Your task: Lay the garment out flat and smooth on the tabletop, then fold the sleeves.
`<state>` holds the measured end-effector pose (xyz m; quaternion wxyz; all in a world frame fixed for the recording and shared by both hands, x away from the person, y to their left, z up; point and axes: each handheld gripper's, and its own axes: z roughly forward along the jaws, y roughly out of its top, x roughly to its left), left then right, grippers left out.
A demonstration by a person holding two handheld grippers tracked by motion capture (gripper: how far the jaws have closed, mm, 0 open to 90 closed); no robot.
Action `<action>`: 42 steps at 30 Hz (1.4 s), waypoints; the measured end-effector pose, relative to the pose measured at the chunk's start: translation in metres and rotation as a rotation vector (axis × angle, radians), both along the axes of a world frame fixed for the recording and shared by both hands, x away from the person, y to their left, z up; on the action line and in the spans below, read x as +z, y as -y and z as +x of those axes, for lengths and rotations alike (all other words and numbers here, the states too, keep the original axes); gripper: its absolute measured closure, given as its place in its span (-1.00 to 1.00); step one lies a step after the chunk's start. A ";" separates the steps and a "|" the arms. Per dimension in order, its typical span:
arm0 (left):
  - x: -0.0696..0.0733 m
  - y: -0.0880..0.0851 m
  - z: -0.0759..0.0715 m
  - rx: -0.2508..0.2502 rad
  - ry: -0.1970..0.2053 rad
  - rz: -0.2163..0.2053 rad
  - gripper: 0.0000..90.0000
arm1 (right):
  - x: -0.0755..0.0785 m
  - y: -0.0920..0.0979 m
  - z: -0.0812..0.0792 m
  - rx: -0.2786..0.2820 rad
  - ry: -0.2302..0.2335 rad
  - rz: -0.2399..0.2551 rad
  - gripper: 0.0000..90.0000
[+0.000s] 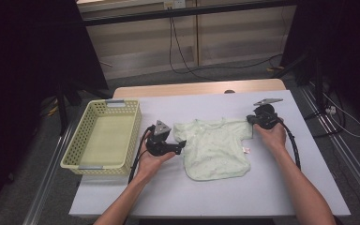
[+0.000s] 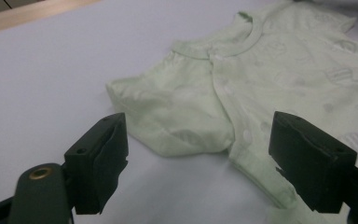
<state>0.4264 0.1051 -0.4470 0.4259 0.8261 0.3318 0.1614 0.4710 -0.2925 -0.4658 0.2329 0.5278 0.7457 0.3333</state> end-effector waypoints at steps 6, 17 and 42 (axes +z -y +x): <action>0.000 -0.004 0.001 0.010 -0.003 -0.004 -0.56 | 0.002 0.006 -0.001 -0.022 0.021 -0.014 0.98; 0.000 -0.005 0.000 0.014 -0.005 -0.003 -0.64 | 0.002 0.013 -0.002 -0.069 0.017 -0.072 0.96; 0.003 -0.005 0.007 0.038 -0.021 -0.096 -0.76 | 0.022 -0.012 -0.068 0.097 0.125 0.099 -0.42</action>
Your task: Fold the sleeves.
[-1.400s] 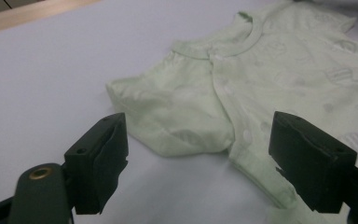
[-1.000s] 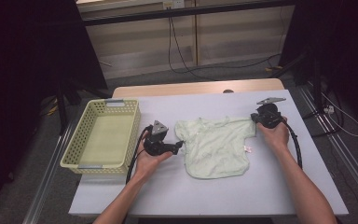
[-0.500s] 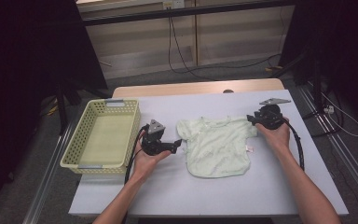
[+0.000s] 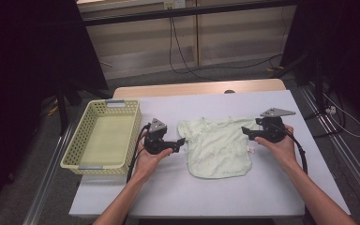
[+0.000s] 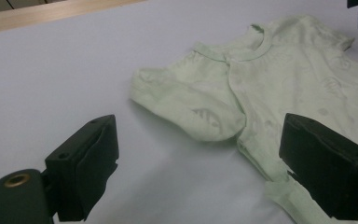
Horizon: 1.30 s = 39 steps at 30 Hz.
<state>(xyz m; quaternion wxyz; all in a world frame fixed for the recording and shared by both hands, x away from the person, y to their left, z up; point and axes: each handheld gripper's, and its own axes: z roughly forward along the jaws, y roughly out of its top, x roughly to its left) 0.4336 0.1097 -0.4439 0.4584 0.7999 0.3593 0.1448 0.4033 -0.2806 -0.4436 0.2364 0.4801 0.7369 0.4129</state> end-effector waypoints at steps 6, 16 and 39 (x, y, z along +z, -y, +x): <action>0.003 -0.001 0.006 0.019 0.008 0.019 -0.77 | 0.004 -0.010 -0.023 0.037 0.032 0.002 -0.54; 0.003 0.007 0.032 0.063 0.046 -0.009 -0.69 | 0.003 -0.016 -0.057 0.068 0.043 -0.009 -0.56; -0.018 0.023 0.072 0.099 -0.098 0.039 0.27 | -0.005 -0.028 -0.081 0.146 0.032 -0.021 -0.58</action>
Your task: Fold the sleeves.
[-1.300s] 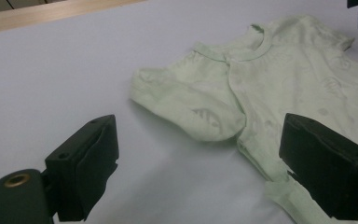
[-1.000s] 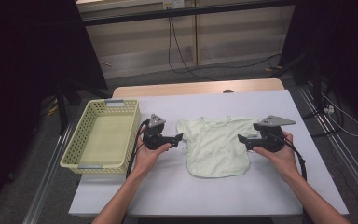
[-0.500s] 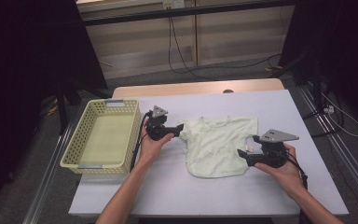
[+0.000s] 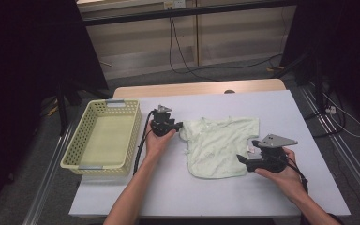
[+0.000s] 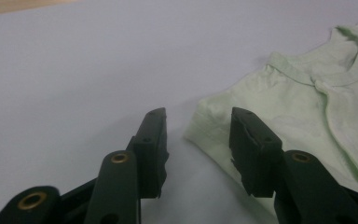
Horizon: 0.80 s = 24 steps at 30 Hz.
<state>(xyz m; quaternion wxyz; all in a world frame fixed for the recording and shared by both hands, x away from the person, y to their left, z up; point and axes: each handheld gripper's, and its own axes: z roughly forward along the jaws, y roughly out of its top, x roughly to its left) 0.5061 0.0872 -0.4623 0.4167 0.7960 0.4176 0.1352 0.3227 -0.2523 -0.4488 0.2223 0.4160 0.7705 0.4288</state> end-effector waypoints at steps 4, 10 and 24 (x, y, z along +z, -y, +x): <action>-0.003 0.005 0.002 -0.039 -0.018 0.024 0.30 | 0.000 -0.001 -0.001 0.005 -0.001 0.002 -0.58; -0.003 0.020 0.003 -0.065 -0.007 0.064 0.36 | 0.000 -0.002 -0.001 0.013 -0.001 0.002 -0.58; -0.002 0.021 0.000 -0.035 -0.027 0.032 0.98 | -0.001 -0.001 -0.001 0.022 -0.008 0.002 -0.54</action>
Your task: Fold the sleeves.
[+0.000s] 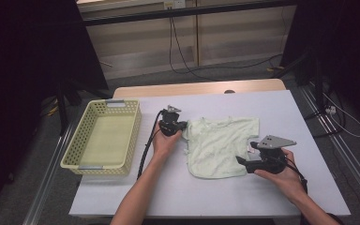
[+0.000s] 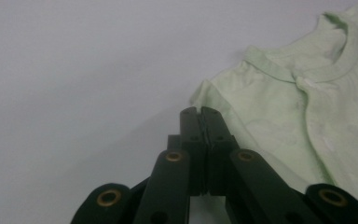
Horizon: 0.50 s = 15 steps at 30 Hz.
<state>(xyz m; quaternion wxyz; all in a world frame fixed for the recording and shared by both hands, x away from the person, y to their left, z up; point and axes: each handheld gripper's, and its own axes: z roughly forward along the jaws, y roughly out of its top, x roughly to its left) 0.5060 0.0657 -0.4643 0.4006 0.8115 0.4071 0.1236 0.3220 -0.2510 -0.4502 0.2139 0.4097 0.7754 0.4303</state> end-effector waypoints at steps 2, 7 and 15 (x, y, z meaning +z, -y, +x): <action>0.003 -0.007 0.001 0.014 -0.004 0.002 0.98 | 0.000 0.000 0.000 -0.003 -0.002 0.004 -0.54; 0.008 -0.020 -0.001 0.051 -0.015 0.021 0.98 | 0.001 0.001 0.001 -0.006 0.003 0.001 -0.53; 0.007 -0.028 -0.006 0.047 -0.018 -0.020 0.97 | 0.002 0.001 0.000 -0.006 0.011 0.005 -0.52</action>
